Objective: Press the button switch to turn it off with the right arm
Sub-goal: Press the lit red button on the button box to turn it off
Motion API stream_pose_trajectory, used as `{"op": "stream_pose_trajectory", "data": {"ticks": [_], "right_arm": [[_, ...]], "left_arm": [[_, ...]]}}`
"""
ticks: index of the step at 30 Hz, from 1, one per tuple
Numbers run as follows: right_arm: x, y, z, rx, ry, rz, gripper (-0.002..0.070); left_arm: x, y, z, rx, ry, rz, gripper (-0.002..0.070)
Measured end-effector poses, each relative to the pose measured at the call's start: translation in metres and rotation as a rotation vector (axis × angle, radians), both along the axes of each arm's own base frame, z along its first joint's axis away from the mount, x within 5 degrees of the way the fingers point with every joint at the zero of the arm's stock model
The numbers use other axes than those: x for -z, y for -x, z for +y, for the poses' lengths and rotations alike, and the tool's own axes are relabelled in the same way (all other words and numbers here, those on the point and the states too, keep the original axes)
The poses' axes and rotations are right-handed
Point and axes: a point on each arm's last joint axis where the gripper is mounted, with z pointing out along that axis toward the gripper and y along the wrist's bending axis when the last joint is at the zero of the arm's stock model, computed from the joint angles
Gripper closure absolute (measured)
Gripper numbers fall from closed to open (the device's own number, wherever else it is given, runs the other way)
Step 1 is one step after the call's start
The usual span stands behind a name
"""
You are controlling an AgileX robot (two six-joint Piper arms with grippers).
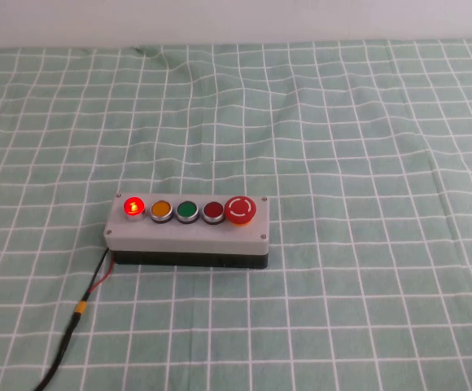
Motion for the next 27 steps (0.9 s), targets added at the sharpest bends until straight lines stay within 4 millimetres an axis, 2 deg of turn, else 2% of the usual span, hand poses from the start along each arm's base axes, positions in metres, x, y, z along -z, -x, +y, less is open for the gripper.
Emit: {"op": "stream_pose_trajectory", "data": {"ticks": [27], "right_arm": [[-0.0049,-0.0012,-0.0013,0.014,0.004,-0.055,0.0692]], "left_arm": [[0.0000,0.0000,0.0000,0.000,0.000,0.000,0.0678]]}}
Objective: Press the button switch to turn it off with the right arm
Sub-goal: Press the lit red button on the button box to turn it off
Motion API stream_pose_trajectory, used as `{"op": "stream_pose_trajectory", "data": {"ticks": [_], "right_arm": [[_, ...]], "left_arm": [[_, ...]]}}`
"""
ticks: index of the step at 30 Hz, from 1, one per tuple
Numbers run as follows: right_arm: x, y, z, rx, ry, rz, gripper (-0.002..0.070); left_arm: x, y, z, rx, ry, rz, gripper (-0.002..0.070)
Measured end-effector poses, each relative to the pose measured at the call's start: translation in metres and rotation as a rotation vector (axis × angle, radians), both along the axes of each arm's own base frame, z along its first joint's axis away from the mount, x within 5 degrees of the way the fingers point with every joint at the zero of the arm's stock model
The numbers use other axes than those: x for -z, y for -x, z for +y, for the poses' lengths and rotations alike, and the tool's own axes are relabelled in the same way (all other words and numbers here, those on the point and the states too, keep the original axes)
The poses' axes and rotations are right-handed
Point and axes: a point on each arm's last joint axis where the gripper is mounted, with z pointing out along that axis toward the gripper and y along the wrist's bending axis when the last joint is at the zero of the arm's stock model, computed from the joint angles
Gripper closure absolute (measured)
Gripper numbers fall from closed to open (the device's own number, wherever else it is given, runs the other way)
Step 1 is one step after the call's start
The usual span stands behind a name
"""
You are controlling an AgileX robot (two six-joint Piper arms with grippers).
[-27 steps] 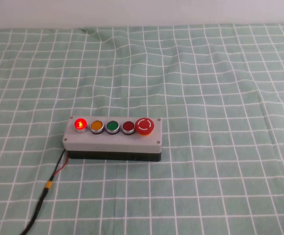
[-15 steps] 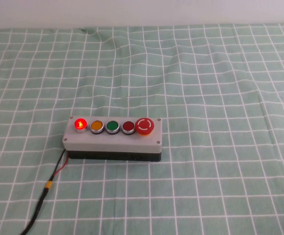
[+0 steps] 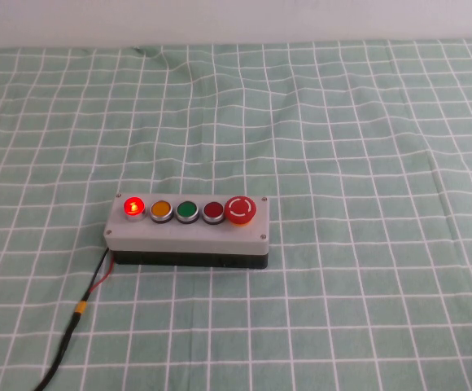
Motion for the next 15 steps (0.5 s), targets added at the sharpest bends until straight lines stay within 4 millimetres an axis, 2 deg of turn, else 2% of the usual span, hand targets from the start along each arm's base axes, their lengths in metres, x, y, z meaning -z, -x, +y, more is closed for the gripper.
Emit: {"op": "stream_pose_trajectory", "data": {"ticks": [9,15], "right_arm": [[-0.009,-0.002,-0.002,0.026,0.009,-0.102,0.0692],[-0.031,-0.001,-0.008,0.087,0.030,-0.336,0.0692]], "left_arm": [[0.000,0.000,0.000,0.000,0.000,0.000,0.0678],[0.000,0.000,0.000,0.000,0.000,0.000,0.0678]]}}
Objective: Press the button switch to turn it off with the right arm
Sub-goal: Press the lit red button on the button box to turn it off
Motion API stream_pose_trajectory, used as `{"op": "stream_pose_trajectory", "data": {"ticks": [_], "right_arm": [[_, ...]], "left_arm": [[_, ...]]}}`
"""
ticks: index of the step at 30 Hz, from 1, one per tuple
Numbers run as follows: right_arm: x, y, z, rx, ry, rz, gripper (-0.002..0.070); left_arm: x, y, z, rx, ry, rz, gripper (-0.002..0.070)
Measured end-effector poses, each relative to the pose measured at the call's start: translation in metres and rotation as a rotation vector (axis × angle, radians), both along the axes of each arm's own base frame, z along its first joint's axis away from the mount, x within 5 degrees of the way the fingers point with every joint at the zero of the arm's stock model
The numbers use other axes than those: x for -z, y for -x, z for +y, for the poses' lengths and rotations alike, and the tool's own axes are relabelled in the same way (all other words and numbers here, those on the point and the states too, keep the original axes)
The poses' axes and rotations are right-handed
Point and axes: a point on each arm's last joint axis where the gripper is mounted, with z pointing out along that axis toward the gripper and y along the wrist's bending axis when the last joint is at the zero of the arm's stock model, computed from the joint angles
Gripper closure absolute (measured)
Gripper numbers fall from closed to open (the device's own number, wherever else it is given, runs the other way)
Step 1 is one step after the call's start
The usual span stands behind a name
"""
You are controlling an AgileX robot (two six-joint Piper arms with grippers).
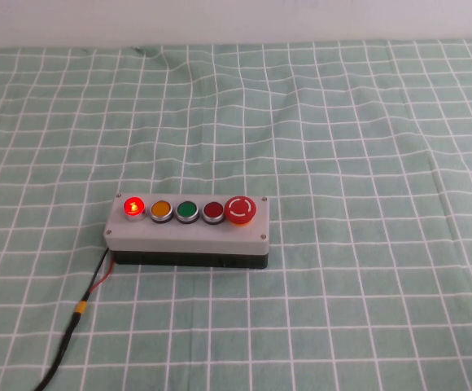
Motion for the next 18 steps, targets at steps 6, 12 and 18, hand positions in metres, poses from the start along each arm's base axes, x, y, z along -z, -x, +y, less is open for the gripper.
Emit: {"op": "stream_pose_trajectory", "data": {"ticks": [6,12,18], "right_arm": [[-0.031,0.011,-0.007,0.094,0.033,-0.356,0.0692],[-0.046,0.022,-0.011,0.147,0.022,-0.569,0.0692],[-0.057,0.034,-0.013,0.182,0.019,-0.739,0.0692]], "left_arm": [[0.000,0.000,0.000,0.000,0.000,0.000,0.0678],[0.000,0.000,0.000,0.000,0.000,0.000,0.0678],[0.000,0.000,0.000,0.000,0.000,0.000,0.0678]]}}
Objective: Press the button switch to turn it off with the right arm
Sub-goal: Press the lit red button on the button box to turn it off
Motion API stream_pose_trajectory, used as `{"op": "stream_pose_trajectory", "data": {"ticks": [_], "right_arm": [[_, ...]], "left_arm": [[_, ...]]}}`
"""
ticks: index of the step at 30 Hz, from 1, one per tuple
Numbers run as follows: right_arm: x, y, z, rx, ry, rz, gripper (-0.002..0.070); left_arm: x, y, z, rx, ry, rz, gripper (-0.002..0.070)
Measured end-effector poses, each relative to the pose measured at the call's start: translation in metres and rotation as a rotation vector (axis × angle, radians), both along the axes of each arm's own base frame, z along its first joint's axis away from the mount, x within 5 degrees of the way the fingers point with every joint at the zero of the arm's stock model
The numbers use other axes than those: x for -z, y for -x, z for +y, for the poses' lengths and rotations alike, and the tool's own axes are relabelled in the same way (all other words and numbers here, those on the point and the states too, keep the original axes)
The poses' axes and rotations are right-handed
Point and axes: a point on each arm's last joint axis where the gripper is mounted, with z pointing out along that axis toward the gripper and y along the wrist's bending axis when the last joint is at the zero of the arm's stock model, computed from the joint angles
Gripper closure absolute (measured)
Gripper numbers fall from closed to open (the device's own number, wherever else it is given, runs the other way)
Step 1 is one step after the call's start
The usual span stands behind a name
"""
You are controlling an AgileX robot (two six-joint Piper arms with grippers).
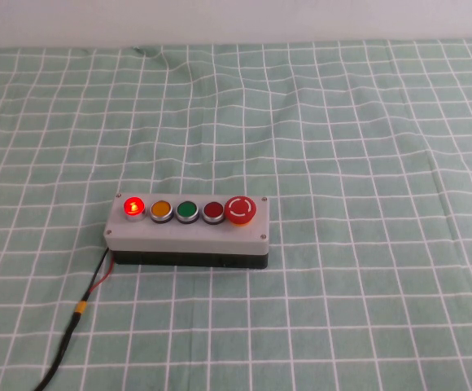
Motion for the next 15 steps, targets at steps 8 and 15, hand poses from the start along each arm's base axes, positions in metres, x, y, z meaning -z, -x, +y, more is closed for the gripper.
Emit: {"op": "stream_pose_trajectory", "data": {"ticks": [8,15], "right_arm": [[-0.044,0.012,0.004,-0.147,-0.079,-0.062,0.0692],[-0.108,0.025,0.016,-0.224,-0.037,0.086,0.0692]], "left_arm": [[0.000,0.000,0.000,0.000,0.000,0.000,0.0678],[0.000,0.000,0.000,0.000,0.000,0.000,0.0678]]}}
